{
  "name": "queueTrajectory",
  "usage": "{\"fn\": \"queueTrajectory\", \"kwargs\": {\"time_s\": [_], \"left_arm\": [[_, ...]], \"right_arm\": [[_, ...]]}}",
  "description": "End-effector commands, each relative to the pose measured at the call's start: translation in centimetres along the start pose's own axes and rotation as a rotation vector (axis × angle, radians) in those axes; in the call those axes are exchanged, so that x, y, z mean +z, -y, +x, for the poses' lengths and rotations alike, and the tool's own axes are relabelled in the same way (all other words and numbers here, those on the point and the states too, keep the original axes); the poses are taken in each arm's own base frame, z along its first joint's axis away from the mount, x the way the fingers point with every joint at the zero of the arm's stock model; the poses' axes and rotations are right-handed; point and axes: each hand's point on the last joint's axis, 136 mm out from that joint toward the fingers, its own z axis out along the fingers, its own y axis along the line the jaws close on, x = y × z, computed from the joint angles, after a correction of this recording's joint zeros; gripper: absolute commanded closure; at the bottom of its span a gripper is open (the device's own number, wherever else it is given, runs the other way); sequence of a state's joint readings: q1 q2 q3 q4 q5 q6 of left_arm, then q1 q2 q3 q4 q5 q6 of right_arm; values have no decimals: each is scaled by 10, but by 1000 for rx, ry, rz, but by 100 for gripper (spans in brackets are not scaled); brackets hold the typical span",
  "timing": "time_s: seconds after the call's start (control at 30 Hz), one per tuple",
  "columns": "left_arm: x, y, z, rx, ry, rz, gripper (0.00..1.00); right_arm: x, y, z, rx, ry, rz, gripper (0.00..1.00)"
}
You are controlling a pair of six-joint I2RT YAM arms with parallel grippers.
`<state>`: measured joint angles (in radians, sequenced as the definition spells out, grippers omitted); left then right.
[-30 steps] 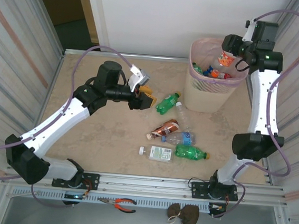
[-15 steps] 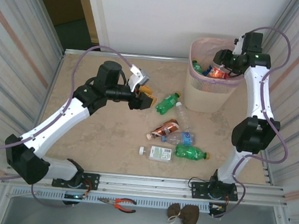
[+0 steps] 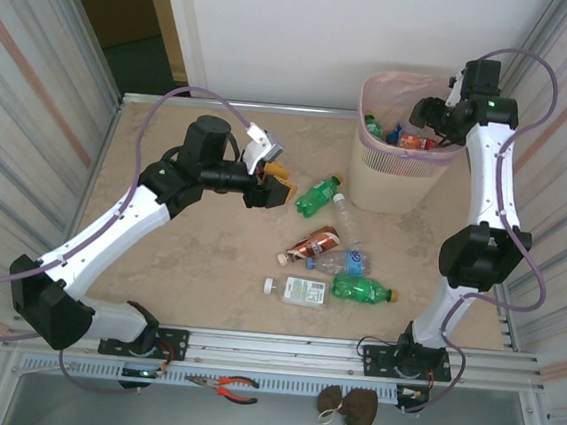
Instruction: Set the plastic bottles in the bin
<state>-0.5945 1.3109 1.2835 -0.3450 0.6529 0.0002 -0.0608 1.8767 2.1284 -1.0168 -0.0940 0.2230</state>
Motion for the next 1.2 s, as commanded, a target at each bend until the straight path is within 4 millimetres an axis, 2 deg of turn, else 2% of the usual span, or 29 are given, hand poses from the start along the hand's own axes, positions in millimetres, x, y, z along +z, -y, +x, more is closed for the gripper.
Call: {"fn": "queueTrajectory", "kwargs": {"time_s": [0.0, 0.1, 0.23, 0.43, 0.7, 0.93, 1.03, 1.17], "left_arm": [[-5, 0, -13, 14, 31, -9, 48], [-4, -1, -12, 7, 24, -13, 48], [-2, -7, -6, -11, -5, -45, 49], [9, -6, 16, -36, -96, -60, 50], [18, 27, 71, 109, -267, 41, 51], [16, 39, 124, 349, -376, 83, 49], [18, 45, 151, 474, -425, 122, 45], [31, 45, 180, 579, -496, 131, 37]], "right_arm": [[-34, 6, -8, -45, 48, 57, 26], [-39, -1, -8, -46, 53, 27, 31], [-49, -8, -7, -47, 59, -3, 32], [-75, -15, -7, -44, 101, -35, 32], [-118, -18, -3, -45, 178, -69, 32], [-145, -18, 8, -42, 224, -91, 32], [-153, -17, 15, -37, 237, -99, 32], [-162, -15, 23, -32, 249, -105, 32]]}}
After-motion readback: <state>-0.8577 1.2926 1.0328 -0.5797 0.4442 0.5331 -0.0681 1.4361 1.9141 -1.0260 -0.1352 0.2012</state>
